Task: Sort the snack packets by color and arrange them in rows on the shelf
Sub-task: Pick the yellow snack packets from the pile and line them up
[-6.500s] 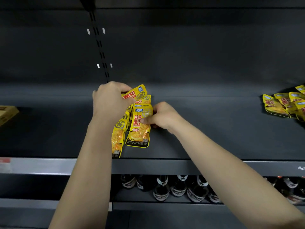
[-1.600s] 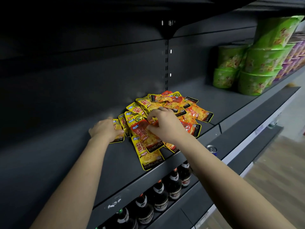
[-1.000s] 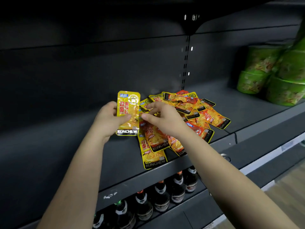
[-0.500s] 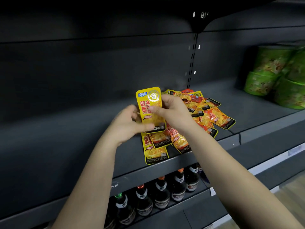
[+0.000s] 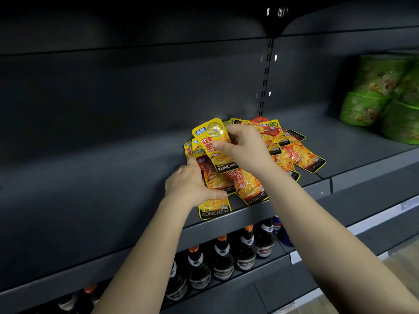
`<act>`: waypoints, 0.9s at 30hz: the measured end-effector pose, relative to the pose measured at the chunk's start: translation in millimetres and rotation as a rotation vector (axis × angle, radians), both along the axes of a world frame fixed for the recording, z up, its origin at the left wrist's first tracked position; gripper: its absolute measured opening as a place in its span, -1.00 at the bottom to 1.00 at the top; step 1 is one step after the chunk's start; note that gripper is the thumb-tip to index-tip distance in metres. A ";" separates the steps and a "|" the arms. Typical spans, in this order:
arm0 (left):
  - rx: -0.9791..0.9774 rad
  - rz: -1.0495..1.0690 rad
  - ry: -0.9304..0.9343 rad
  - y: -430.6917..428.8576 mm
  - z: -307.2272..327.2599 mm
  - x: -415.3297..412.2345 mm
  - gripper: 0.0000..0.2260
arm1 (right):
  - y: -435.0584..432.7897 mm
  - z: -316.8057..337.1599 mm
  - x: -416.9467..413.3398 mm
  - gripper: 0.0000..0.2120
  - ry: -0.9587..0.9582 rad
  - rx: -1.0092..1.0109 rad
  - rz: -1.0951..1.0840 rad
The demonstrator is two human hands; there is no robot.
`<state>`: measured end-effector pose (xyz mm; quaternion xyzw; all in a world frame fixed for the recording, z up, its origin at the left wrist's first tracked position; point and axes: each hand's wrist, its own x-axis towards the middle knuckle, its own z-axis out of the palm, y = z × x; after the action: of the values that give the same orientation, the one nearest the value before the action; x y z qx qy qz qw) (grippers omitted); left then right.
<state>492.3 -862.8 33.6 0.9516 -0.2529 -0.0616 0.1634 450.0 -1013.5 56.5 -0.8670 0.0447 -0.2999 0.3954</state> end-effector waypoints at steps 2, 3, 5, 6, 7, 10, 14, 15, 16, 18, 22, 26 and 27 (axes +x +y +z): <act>-0.069 0.008 0.033 -0.7 -0.4 2.6 -0.07 | -0.5 -1.2 0.6 -0.85 0.000 0.003 -0.005; -0.109 0.006 0.049 -0.6 -0.3 3.4 -0.05 | -0.9 -1.5 1.1 -0.85 0.002 0.010 -0.007; -0.199 -0.001 0.089 0.1 -0.9 5.3 -0.01 | -1.3 -0.9 1.7 -0.87 0.004 0.037 0.002; -0.251 -0.004 0.112 1.0 -0.7 6.0 0.01 | -1.7 -0.5 2.2 -0.89 0.002 0.046 0.008; -0.304 -0.003 0.144 2.2 -1.6 7.7 0.02 | -2.3 0.0 2.7 -0.90 -0.001 0.051 0.009; -0.448 0.004 0.253 9.0 -3.6 14.8 0.05 | -2.8 2.5 3.4 -0.88 0.000 0.045 0.005; -0.550 0.005 0.408 21.2 -1.6 28.6 -0.09 | -0.7 6.0 6.2 -0.83 0.007 0.028 0.007; -0.565 0.011 0.435 23.9 0.3 30.9 -0.15 | 0.2 6.8 6.9 -0.83 0.009 0.032 0.011; -0.568 0.018 0.443 27.1 2.6 32.5 -0.20 | 0.9 7.4 7.6 -0.83 0.009 0.034 0.016; -0.554 0.039 0.435 34.1 7.2 36.1 -0.27 | 2.6 8.2 9.8 -0.83 0.016 0.029 0.023; -0.531 0.073 0.393 46.7 10.3 43.6 -0.39 | 6.1 6.9 14.4 -0.83 0.044 0.031 0.041; -0.518 0.006 0.433 42.2 4.7 37.2 -0.51 | 8.3 5.9 18.4 -0.86 0.039 0.022 0.050; -0.507 -0.010 0.437 39.2 2.5 34.2 -0.53 | 8.3 6.1 19.0 -0.86 0.036 0.021 0.050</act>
<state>526.4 -823.6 36.1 0.8436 -0.2240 -0.1999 0.4451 469.0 -1005.3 62.6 -0.8689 0.0332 -0.2740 0.4109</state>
